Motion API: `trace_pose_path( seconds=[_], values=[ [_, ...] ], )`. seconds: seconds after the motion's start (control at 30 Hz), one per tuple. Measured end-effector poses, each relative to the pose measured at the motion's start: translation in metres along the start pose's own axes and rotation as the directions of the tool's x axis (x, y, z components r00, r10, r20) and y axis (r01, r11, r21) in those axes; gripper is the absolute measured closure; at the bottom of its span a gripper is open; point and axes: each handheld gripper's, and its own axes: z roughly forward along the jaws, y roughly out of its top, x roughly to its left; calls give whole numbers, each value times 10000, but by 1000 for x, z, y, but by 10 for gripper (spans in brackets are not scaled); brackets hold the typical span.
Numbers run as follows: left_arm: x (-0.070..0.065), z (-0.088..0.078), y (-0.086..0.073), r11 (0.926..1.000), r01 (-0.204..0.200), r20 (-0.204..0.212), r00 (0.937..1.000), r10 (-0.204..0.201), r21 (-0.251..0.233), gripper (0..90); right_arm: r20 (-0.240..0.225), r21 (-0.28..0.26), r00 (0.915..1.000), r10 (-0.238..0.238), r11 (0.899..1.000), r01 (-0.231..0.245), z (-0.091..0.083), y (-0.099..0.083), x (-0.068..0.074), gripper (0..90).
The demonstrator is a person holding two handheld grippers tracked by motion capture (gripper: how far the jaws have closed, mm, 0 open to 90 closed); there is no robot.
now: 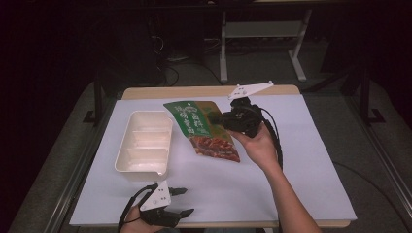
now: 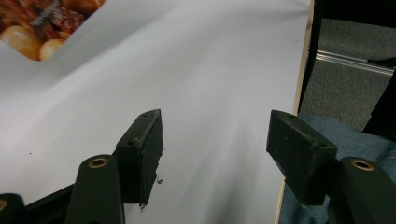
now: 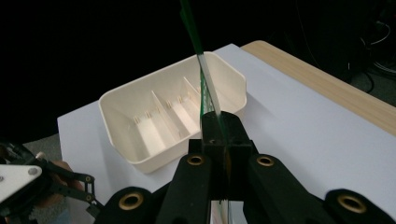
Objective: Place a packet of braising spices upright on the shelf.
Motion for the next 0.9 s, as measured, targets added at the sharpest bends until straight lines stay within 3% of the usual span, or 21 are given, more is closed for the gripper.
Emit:
trace_pose_path(
  seconds=[0.23, 0.33, 0.4, 0.9],
  values=[
    [0, -1, -1, 9999, -98, 17, 10000, 98, 99, 351, -130, -148, 9997, -221, 9997, 219, 7, 12, 8, 895],
    [-1, 0, -2, 10000, 58, 23, 10000, -58, -45, 349, -188, -203, 9994, -296, 9994, 292, 10, 17, 11, 895],
    [0, -1, -2, 9999, -96, 19, 10000, 95, 60, 348, -285, -251, 9990, -333, 9992, 326, 13, 21, 13, 895],
    [0, -2, -5, 10000, -77, 112, 9999, 76, 26, 336, -857, -738, 9936, -734, 9950, 672, 48, 52, 30, 896]
  ],
)
